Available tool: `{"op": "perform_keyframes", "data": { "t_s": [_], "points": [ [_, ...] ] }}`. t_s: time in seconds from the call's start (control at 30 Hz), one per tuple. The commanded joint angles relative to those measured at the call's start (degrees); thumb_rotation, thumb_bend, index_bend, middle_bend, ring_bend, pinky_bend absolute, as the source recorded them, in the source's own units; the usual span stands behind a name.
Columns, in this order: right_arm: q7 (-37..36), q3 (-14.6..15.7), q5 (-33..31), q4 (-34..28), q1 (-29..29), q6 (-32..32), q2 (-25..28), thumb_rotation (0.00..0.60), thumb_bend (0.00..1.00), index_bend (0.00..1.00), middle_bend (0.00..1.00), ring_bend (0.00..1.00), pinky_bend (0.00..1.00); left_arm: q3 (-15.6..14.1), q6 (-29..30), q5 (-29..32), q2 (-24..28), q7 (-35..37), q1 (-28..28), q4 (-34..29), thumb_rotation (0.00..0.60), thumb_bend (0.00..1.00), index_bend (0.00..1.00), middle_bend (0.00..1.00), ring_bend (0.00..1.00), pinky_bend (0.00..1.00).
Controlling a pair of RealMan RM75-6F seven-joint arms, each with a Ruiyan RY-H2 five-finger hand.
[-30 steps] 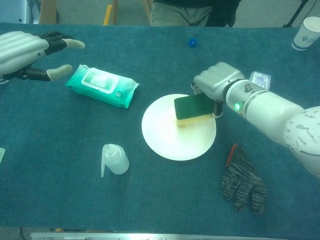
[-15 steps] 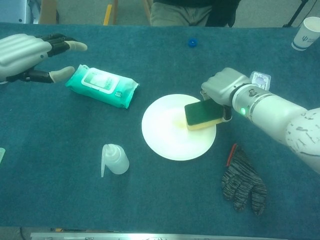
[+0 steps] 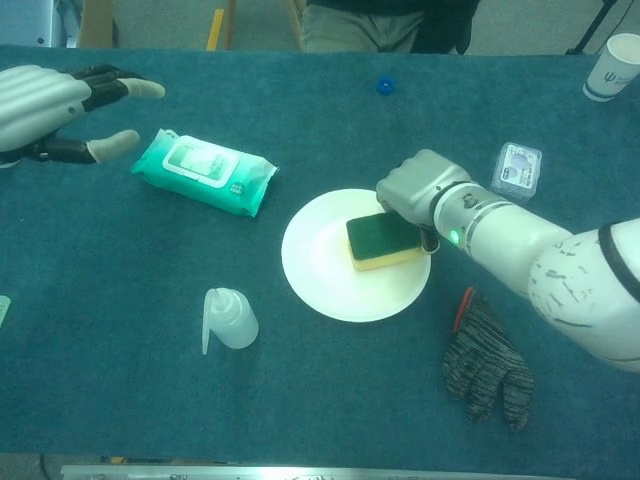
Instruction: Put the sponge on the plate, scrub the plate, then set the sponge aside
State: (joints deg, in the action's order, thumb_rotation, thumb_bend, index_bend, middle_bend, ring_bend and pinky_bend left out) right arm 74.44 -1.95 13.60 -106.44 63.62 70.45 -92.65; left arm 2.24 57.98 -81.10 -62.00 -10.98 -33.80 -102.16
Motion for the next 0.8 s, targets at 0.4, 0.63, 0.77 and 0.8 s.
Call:
{"op": "perform_keyframes", "data": {
  "t_s": [0.4, 0.63, 0.77, 0.8],
  "points": [
    [4.5, 1.2, -0.9, -3.8, 2.7, 3.9, 3.8, 0.600, 0.20, 0.44, 0.30, 0.16, 0.40, 0.1, 0.9, -1.3, -0.3, 0.4, 0.4, -0.4, 0.037, 0.33, 0.08, 0.07, 0.00, 0.11],
    [5.8, 1.9, -2.0, -3.7, 3.5, 4.2, 3.4, 0.600, 0.20, 0.44, 0.30, 0.16, 0.40, 0.3, 1.5, -2.0, -0.7, 1.3, 0.5, 0.0, 0.038, 0.33, 0.08, 0.07, 0.00, 0.11],
    [6.0, 2.1, -2.2, -3.1, 3.8, 4.2, 2.5, 0.600, 0.20, 0.44, 0.30, 0.16, 0.40, 0.3, 1.8, -2.5, -0.8, 2.1, 0.7, 0.3, 0.040, 0.33, 0.08, 0.07, 0.00, 0.11],
    [6.1, 2.3, -2.2, -2.9, 3.8, 4.2, 2.2, 0.600, 0.20, 0.44, 0.30, 0.16, 0.40, 0.3, 1.9, -2.6, -0.9, 2.2, 0.7, 0.3, 0.039, 0.33, 0.08, 0.07, 0.00, 0.11]
  ]
}}
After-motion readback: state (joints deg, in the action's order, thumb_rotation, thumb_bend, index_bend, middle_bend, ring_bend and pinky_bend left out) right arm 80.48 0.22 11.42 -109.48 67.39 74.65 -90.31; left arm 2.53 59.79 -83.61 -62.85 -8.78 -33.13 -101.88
